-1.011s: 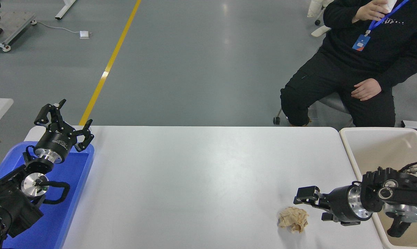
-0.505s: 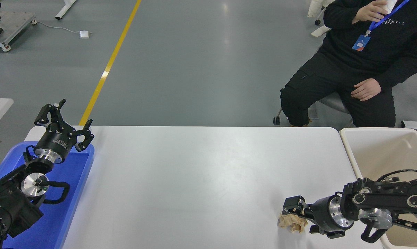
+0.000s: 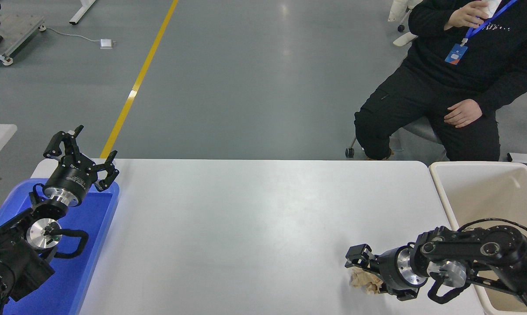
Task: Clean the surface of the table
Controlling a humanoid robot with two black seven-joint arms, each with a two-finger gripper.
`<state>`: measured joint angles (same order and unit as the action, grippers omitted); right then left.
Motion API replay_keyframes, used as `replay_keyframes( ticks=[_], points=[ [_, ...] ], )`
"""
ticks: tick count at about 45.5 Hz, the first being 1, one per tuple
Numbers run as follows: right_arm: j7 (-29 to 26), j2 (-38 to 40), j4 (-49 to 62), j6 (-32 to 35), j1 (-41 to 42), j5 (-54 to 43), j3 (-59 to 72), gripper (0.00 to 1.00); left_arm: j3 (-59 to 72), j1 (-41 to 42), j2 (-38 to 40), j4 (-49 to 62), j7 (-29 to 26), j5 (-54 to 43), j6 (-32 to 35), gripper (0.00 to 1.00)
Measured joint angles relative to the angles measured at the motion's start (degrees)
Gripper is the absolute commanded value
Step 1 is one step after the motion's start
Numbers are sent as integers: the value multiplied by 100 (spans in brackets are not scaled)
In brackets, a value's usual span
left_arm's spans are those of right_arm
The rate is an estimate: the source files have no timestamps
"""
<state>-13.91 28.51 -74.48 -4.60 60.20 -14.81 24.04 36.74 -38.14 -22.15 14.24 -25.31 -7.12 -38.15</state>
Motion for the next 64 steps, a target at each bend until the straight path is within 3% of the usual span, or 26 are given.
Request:
replay_keyframes(
  ticks=[5, 11, 29, 39, 53, 64],
  points=[
    [0, -81, 83, -37, 20, 2, 10, 18, 0, 0, 0, 0, 0, 0, 0, 100],
    [1, -134, 174, -53, 47, 13, 31, 0, 0, 0, 0, 0, 0, 0, 0, 100],
    [17, -29, 208, 59, 267, 52, 247, 0, 0, 0, 0, 0, 0, 0, 0, 100],
    [11, 407, -189, 223, 596, 21, 329, 0, 0, 0, 0, 0, 0, 0, 0, 100],
    [-80, 1616, -1188, 977, 1933, -368, 1012, 0, 0, 0, 0, 0, 0, -1, 0, 100],
    [-251, 2698, -1636, 2181, 3492, -774, 1540, 0, 0, -1, 0, 0, 0, 0, 0, 100]
  ],
)
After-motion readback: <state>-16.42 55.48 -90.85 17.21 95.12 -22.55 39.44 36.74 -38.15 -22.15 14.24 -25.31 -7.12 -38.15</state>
